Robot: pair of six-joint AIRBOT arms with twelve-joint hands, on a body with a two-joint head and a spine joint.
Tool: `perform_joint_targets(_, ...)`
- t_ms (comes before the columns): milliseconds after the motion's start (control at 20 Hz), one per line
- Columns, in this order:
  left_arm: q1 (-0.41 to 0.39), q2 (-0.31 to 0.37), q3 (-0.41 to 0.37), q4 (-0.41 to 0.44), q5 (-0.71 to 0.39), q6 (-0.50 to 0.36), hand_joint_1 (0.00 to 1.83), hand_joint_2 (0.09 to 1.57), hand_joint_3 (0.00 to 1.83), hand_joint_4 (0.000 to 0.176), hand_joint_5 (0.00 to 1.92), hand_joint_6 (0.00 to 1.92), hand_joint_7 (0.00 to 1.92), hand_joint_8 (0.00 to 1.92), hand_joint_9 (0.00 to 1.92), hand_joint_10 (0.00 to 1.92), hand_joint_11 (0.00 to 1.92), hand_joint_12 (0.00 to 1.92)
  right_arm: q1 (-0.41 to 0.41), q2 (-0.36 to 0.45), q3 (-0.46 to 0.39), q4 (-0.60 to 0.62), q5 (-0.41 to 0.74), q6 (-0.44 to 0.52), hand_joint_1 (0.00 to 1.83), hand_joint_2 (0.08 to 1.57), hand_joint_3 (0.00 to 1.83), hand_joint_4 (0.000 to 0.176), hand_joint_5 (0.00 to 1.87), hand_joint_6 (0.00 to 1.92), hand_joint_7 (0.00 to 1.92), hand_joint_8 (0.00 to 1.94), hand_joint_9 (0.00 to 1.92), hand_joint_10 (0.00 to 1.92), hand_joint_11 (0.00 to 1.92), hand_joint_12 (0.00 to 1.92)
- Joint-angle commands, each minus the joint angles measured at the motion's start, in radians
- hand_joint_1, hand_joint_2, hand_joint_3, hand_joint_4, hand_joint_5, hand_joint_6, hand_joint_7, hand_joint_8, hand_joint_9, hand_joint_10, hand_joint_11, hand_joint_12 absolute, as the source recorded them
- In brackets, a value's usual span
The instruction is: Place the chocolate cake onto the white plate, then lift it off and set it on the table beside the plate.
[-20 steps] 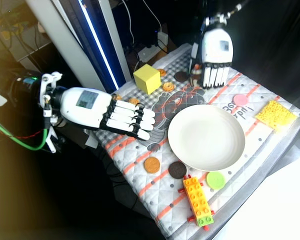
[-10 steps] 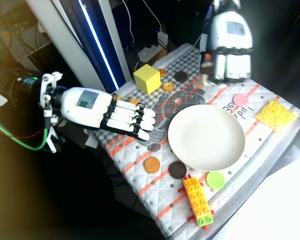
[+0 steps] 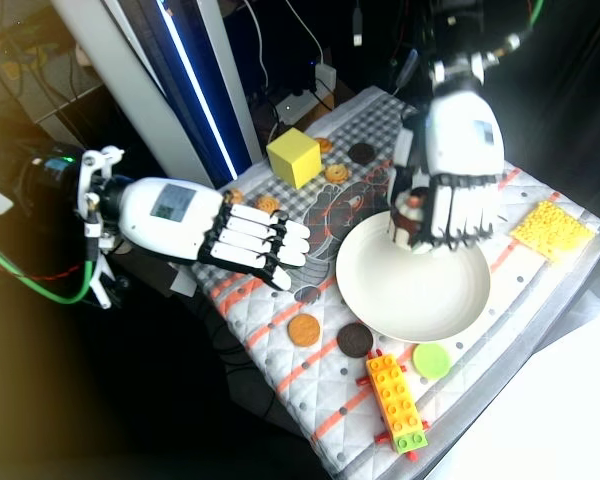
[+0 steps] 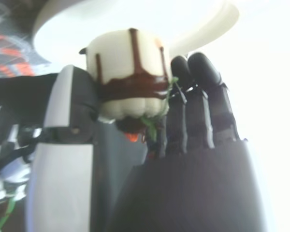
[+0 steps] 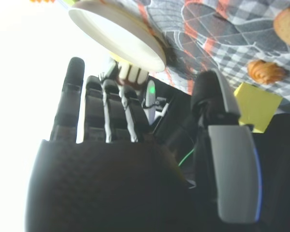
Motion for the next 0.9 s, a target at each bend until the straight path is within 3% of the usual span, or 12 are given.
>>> perform_joint_targets(0,-0.007,-0.002,0.001,-0.006,-0.092,-0.004,1.08,1.11,0.00,0.000,0.25,0.71,0.26,0.58,0.11,0.89,0.02,1.60,0.004,0.006,0.005,0.016,0.106,0.002,0.63,1.20,0.00,0.000,0.00,0.00,0.00,0.00,0.00,0.00,0.00,0.60)
perform_joint_targets(50,-0.004,-0.014,0.008,-0.006,-0.089,-0.003,1.08,1.11,0.00,0.000,0.25,0.71,0.26,0.58,0.11,0.89,0.02,1.60,0.004,0.006,0.006,0.016,0.106,0.003,0.63,1.20,0.00,0.000,0.00,0.00,0.00,0.00,0.00,0.00,0.00,0.60)
perform_joint_targets(100,-0.002,-0.020,0.010,-0.006,-0.088,-0.003,1.08,1.11,0.00,0.007,0.26,0.42,0.27,0.27,0.10,0.62,0.00,1.45,0.004,0.005,0.006,0.015,0.106,0.003,0.62,1.20,0.00,0.000,0.00,0.00,0.00,0.00,0.00,0.00,0.00,0.60)
perform_joint_targets(200,0.002,-0.020,0.004,-0.006,-0.092,0.002,0.91,1.06,0.00,0.091,0.18,0.11,0.11,0.03,0.03,0.15,0.00,0.98,0.003,0.004,0.006,0.015,0.106,0.005,0.63,1.19,0.00,0.000,0.00,0.00,0.00,0.00,0.00,0.00,0.00,0.69)
perform_joint_targets(250,0.003,-0.014,-0.002,-0.006,-0.098,0.003,0.79,1.00,0.00,0.149,0.07,0.02,0.02,0.00,0.01,0.03,0.00,0.22,0.002,0.004,0.007,0.015,0.106,0.007,0.64,1.19,0.00,0.000,0.00,0.00,0.00,0.00,0.03,0.01,0.00,0.79)
perform_joint_targets(300,0.005,-0.005,-0.010,-0.006,-0.104,0.003,0.76,0.98,0.00,0.171,0.01,0.00,0.00,0.00,0.00,0.01,0.00,0.04,0.001,0.004,0.007,0.015,0.106,0.009,0.65,1.19,0.00,0.000,0.00,0.00,0.00,0.00,0.02,0.01,0.00,0.85)
perform_joint_targets(500,0.004,0.070,-0.075,-0.011,-0.171,0.003,0.67,0.96,0.00,0.176,0.00,0.00,0.00,0.00,0.00,0.00,0.00,0.00,0.000,0.004,0.007,0.015,0.106,0.018,0.65,1.18,0.00,0.004,0.00,0.00,0.00,0.00,0.00,0.00,0.00,0.46)
perform_joint_targets(550,0.004,0.091,-0.092,-0.017,-0.189,0.003,0.60,0.94,0.00,0.147,0.00,0.00,0.00,0.00,0.00,0.00,0.00,0.00,0.000,0.004,0.007,0.015,0.106,0.020,0.63,1.17,0.00,0.000,0.00,0.00,0.00,0.00,0.00,0.00,0.00,0.53)
perform_joint_targets(600,0.005,0.126,-0.116,-0.032,-0.216,0.003,0.55,0.92,0.00,0.170,0.00,0.00,0.00,0.00,0.00,0.00,0.00,0.00,0.000,0.004,0.007,0.015,0.107,0.022,0.62,1.15,0.00,0.000,0.00,0.00,0.00,0.00,0.00,0.00,0.00,0.69)
perform_joint_targets(700,0.009,0.181,-0.149,-0.062,-0.248,0.002,0.47,0.93,0.00,0.176,0.00,0.00,0.00,0.00,0.00,0.00,0.00,0.00,0.000,0.005,0.007,0.015,0.107,0.029,0.52,1.16,0.00,0.017,0.00,0.00,0.00,0.00,0.00,0.00,0.00,0.85)
perform_joint_targets(800,0.020,0.240,-0.191,-0.070,-0.292,-0.001,0.43,0.93,0.00,0.176,0.00,0.00,0.00,0.00,0.00,0.00,0.00,0.00,0.001,0.005,0.008,0.015,0.107,0.036,0.53,1.16,0.00,0.014,0.00,0.00,0.00,0.00,0.00,0.00,0.00,0.78)
perform_joint_targets(850,0.034,0.283,-0.224,-0.084,-0.326,-0.001,0.45,0.97,0.01,0.137,0.00,0.00,0.00,0.00,0.00,0.00,0.00,0.00,0.008,0.003,0.010,0.015,0.107,0.036,0.64,1.18,0.00,0.000,0.00,0.00,0.00,0.00,0.00,0.00,0.00,0.46)
